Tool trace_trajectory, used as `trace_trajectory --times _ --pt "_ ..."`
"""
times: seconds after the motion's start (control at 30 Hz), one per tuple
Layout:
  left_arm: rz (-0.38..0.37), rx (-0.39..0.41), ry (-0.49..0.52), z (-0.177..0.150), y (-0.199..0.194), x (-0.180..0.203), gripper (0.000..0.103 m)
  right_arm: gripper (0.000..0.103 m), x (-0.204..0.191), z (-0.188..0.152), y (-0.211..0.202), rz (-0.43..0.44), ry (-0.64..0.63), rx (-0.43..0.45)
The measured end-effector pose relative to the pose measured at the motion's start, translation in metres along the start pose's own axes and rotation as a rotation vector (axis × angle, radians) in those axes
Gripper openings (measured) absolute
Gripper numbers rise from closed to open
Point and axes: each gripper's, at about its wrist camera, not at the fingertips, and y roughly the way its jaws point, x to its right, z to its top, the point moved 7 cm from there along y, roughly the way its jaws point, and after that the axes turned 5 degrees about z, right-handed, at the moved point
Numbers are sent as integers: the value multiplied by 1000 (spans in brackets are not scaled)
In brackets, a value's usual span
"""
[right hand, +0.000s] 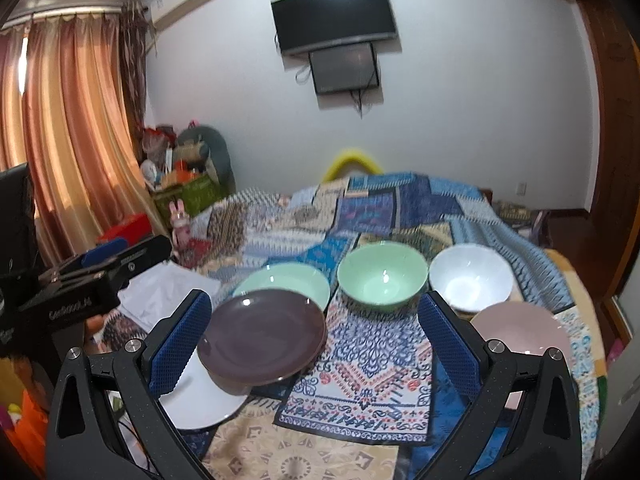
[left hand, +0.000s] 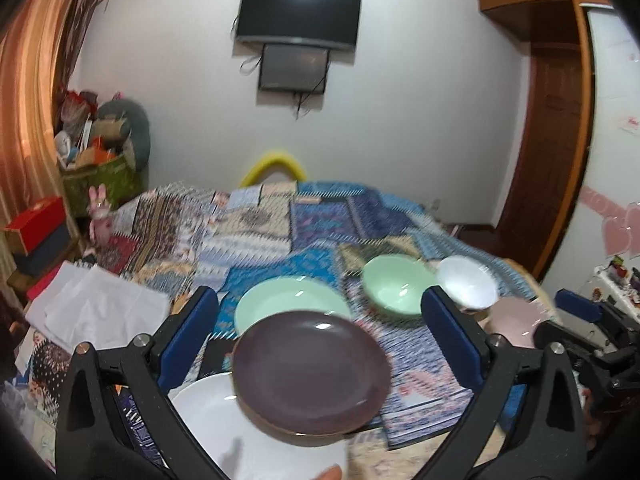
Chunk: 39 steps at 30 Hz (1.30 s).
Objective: Organize plates and bowls
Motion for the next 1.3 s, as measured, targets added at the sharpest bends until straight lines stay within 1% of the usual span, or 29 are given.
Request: trace_trajectory --times 0.03,0.07,0.13,0.17,0.27,0.37,0.47,0.53,0.6,0.67,0.77,0.83,0.87,0.93,1.0,1.1,1.17,1.2,1.3 --pt "14 -19 3 -6 9 -7 95 103 1 -2 6 0 3 -13" --pt "26 -39 3 -11 18 -13 90 103 1 -5 13 1 6 -32" --pt "37 -89 -6 -24 38 -27 89 103 1 -10 26 1 7 -62" --pt "30 -113 -17 -29 47 -32 88 103 2 -13 35 -3 5 -83" --pt "8 -179 -39 -47 70 -46 82 102 2 -18 50 -10 -3 -108" --pt "33 -220 -40 -59 90 -56 81 99 3 -26 68 -2 -2 -150" --pt "30 -270 -32 -72 108 -64 77 92 6 -35 87 3 16 -211" --pt "16 -310 -17 -80 117 -67 76 86 10 -41 97 9 32 -247" --pt "1 -353 7 -87 125 -67 61 81 14 -48 109 1 40 -285" --pt "-2 -387 31 -93 132 -68 57 75 17 -55 117 -5 43 -321" --pt "-34 -435 39 -101 141 -69 46 67 20 -65 129 4 63 -372" --pt "-64 -463 32 -103 143 -68 45 59 22 -69 135 7 76 -397" --pt "-77 -473 22 -103 145 -70 44 58 23 -70 137 9 80 -404" --pt "-88 -491 12 -103 148 -72 42 54 25 -72 139 13 93 -414" --pt "-92 -522 6 -106 153 -77 36 50 26 -74 142 26 108 -432" --pt "-94 -572 -13 -111 162 -84 31 43 26 -79 148 43 124 -458" --pt "-111 -600 -33 -114 165 -87 28 40 26 -82 151 51 135 -478" --pt "-120 -607 -43 -114 166 -88 27 38 26 -82 153 50 138 -482" --pt "-125 -606 -49 -113 166 -89 26 36 25 -83 154 56 144 -487"
